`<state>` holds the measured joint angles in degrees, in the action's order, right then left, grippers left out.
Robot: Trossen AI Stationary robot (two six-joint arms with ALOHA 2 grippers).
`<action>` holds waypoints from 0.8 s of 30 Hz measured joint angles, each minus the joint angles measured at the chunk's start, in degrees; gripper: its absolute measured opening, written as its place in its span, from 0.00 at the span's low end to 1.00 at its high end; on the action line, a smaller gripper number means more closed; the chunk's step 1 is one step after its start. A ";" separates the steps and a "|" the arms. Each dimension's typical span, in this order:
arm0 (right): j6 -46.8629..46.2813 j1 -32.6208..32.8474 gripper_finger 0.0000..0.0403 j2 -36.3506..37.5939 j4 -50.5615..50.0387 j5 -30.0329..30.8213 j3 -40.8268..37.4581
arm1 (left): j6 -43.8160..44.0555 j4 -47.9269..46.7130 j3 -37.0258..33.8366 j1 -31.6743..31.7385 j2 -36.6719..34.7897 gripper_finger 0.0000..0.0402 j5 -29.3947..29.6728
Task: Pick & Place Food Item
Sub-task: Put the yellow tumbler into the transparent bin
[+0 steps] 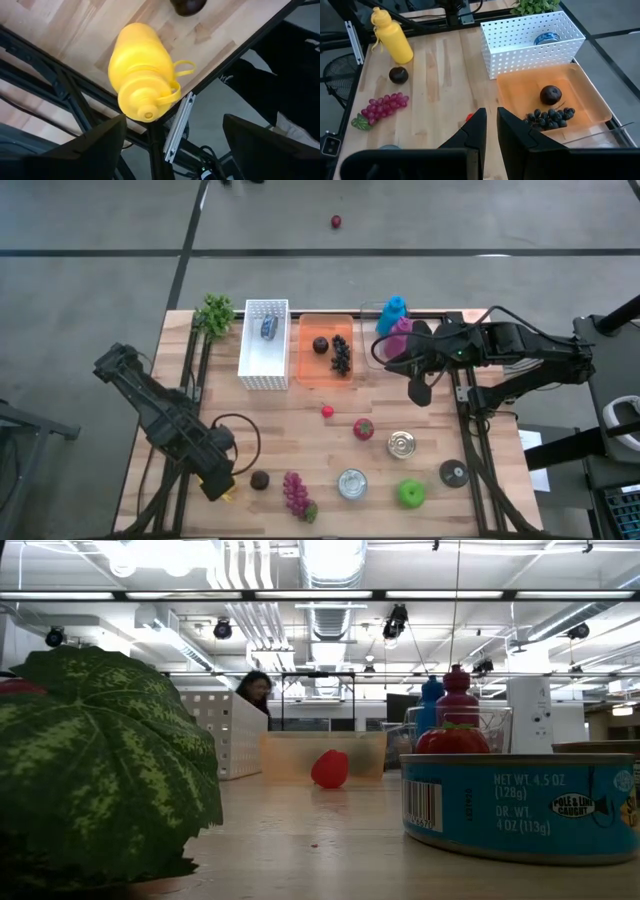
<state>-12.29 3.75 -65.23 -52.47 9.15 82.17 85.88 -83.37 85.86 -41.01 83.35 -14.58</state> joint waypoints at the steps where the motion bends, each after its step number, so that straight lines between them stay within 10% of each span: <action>1: -0.39 0.00 0.10 0.00 0.23 0.00 0.00 | -0.02 -0.07 -0.03 0.00 0.05 0.81 -0.02; 24: -0.81 -0.04 0.10 -0.01 0.97 0.00 0.00 | -2.03 1.49 -4.58 -0.57 0.10 0.24 -1.73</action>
<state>-13.10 3.70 -65.24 -51.51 9.15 82.17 83.85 -81.88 81.28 -41.58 83.45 -16.32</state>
